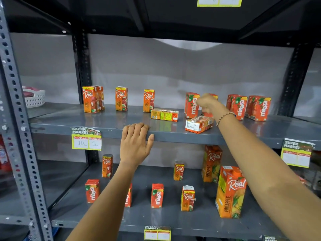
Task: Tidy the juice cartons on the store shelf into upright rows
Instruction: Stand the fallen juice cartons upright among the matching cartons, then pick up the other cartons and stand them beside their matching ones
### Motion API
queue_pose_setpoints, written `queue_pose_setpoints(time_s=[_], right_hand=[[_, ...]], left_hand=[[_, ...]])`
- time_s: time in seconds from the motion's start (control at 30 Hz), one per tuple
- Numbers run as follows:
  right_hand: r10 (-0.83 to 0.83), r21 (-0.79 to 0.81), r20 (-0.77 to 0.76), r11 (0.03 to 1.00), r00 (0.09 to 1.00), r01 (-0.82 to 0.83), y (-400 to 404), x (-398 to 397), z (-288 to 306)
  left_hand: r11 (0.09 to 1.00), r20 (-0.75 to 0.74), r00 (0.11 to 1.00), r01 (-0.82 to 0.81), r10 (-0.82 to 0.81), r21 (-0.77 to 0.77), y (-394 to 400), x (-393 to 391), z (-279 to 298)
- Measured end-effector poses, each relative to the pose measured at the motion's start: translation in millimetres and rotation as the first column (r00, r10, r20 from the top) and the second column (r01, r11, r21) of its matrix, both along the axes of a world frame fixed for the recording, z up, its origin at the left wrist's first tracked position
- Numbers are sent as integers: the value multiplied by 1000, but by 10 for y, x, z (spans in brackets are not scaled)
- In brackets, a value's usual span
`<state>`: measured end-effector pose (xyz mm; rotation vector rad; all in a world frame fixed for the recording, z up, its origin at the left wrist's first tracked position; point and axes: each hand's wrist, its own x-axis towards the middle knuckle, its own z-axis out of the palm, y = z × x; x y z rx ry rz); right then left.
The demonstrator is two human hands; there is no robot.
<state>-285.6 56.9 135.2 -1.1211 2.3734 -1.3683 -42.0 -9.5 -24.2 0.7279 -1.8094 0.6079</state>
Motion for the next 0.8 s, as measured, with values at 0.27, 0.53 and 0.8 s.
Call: queue_pose_setpoints(time_s=[0.27, 0.53, 0.8], right_hand=[[-477, -605, -518, 791, 711, 89, 1003, 507, -944], [-493, -539, -764, 843, 415, 9, 906, 233, -1523], [-559, -587, -758, 809, 336, 21, 809, 93, -1599]], left_hand=[[954, 132, 983, 88, -131, 288, 25, 67, 662], [938, 599, 724, 220, -341, 268, 247, -655, 1152], [962, 856, 498, 271, -138, -3, 289, -964, 1258]])
